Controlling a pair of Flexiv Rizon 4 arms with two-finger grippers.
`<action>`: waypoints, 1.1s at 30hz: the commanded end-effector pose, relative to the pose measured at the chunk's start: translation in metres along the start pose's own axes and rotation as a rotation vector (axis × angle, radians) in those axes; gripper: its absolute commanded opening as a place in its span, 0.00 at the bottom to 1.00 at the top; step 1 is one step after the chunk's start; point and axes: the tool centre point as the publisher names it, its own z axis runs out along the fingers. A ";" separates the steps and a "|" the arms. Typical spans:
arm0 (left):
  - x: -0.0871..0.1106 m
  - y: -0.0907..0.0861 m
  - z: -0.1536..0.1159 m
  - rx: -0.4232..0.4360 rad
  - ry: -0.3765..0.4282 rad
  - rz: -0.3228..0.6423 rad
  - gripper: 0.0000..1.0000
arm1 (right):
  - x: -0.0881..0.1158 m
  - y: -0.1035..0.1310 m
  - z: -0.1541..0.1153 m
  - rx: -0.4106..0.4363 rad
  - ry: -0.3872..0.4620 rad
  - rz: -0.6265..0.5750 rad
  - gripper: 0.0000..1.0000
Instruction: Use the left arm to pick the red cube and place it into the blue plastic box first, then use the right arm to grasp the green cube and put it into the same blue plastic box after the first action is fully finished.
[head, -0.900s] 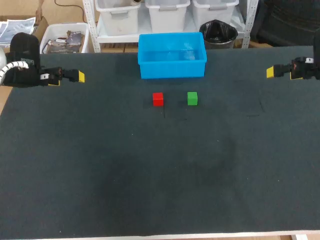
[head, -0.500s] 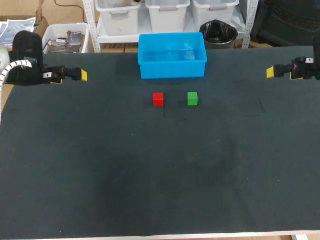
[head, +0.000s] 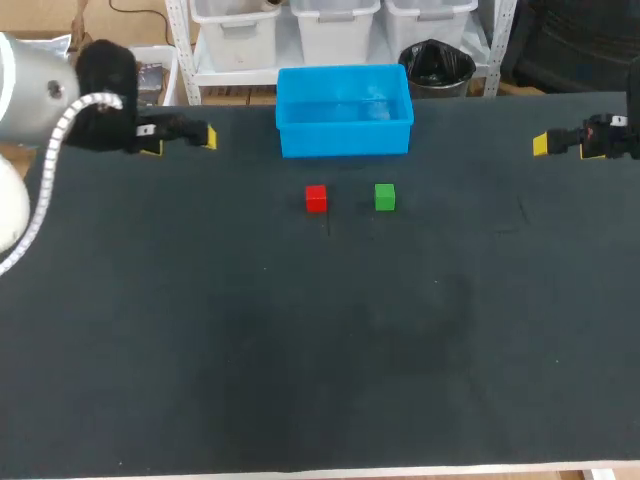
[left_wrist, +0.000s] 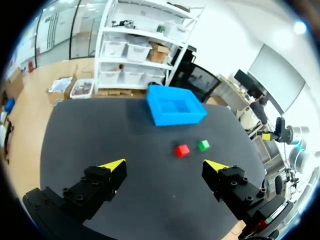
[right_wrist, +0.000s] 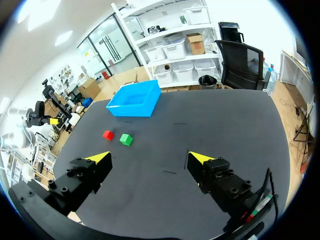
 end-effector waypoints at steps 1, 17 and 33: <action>-0.011 -0.014 0.011 -0.251 0.062 -0.015 1.00 | 0.000 0.000 0.000 0.002 0.000 0.000 1.00; -0.021 -0.069 0.054 -0.354 0.130 -0.050 1.00 | 0.000 0.000 0.000 0.002 0.000 0.000 1.00; -0.021 -0.089 0.076 -0.319 0.183 -0.107 1.00 | 0.000 0.000 0.000 0.002 0.000 0.000 1.00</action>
